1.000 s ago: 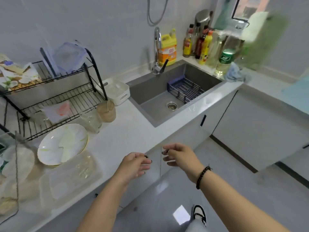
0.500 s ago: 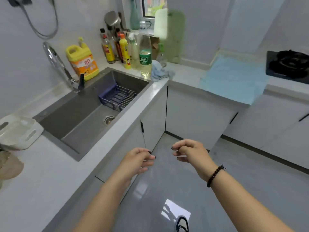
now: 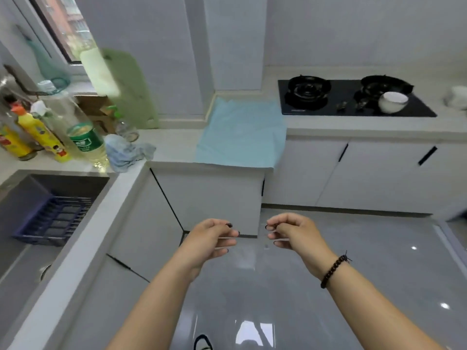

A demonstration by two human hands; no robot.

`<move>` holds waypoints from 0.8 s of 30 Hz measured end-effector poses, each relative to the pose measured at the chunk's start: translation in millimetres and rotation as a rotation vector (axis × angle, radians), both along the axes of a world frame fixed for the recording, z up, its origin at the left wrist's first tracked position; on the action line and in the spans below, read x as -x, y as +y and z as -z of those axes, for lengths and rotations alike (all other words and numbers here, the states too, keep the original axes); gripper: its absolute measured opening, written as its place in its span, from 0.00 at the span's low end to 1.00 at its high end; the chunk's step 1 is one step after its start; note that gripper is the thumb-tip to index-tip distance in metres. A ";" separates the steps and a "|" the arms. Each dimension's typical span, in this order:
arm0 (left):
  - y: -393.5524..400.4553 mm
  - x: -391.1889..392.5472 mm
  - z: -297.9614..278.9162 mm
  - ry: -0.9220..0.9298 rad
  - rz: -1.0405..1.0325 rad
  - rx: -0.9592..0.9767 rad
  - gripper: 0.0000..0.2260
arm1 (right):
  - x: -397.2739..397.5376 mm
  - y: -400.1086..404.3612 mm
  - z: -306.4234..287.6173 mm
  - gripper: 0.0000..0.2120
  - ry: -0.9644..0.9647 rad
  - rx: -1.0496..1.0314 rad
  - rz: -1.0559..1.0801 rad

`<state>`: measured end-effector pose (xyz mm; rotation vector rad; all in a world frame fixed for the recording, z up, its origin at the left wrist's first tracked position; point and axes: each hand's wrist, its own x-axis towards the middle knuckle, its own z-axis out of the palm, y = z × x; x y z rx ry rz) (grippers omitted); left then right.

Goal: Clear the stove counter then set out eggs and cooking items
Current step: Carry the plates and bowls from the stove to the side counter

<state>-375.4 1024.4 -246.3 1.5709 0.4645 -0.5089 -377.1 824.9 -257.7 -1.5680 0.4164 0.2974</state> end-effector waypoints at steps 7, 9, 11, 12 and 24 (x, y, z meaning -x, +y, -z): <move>-29.8 -91.4 5.2 -0.007 0.178 0.041 0.07 | -52.8 -28.7 5.2 0.11 0.017 -0.003 0.145; -36.7 -123.0 6.4 -0.010 0.218 0.048 0.07 | -76.4 -35.8 5.6 0.11 0.010 -0.003 0.197; -44.5 -157.1 5.5 -0.018 0.266 0.048 0.05 | -101.2 -42.4 4.9 0.11 0.009 -0.011 0.270; -47.6 -171.1 3.7 -0.018 0.280 0.046 0.04 | -110.8 -44.2 4.0 0.11 0.012 -0.019 0.297; -142.2 -296.7 2.4 -0.018 0.644 0.000 0.06 | -179.2 -101.6 4.5 0.08 0.006 -0.058 0.605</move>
